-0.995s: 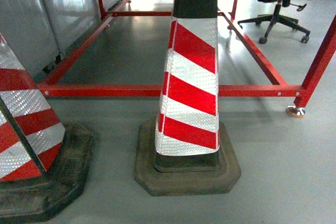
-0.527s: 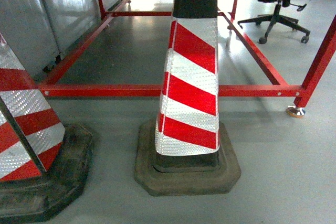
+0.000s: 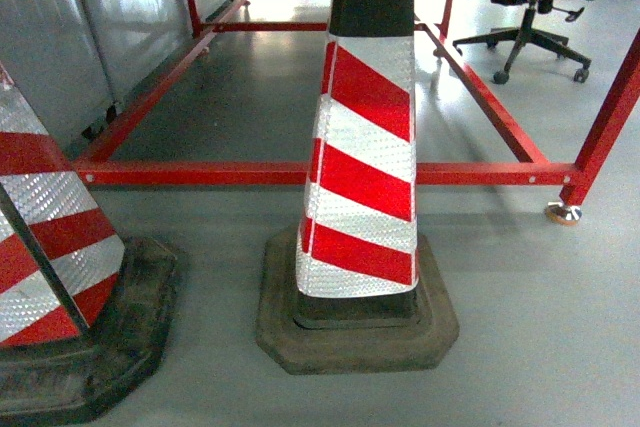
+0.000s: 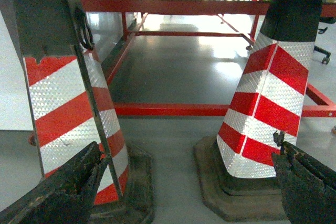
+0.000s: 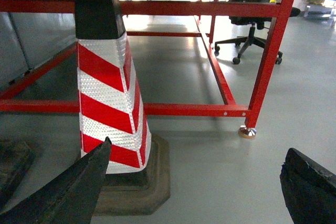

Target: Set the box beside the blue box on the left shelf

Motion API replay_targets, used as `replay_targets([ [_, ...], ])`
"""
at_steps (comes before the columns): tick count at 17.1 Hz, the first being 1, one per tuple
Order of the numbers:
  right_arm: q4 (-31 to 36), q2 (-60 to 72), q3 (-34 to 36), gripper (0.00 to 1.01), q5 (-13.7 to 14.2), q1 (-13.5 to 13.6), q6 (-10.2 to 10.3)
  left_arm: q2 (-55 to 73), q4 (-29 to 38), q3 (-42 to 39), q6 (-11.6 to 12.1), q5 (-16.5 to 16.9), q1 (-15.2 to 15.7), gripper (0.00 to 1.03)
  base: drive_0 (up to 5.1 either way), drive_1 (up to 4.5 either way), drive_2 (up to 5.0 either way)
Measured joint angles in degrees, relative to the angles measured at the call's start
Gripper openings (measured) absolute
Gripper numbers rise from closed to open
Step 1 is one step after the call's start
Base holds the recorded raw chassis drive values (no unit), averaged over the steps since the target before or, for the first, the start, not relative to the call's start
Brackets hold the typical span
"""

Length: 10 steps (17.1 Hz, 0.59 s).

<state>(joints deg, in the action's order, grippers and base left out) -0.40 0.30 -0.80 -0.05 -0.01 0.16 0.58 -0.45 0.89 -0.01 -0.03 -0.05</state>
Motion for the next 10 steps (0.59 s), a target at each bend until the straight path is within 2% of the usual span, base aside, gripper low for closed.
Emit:
replay_targets([
  [10, 0.1, 0.0, 0.0, 0.98, 0.0, 0.0, 0.0, 0.0, 0.1, 0.0, 0.0, 0.0, 0.0, 0.98, 0.0, 0.0, 0.0],
])
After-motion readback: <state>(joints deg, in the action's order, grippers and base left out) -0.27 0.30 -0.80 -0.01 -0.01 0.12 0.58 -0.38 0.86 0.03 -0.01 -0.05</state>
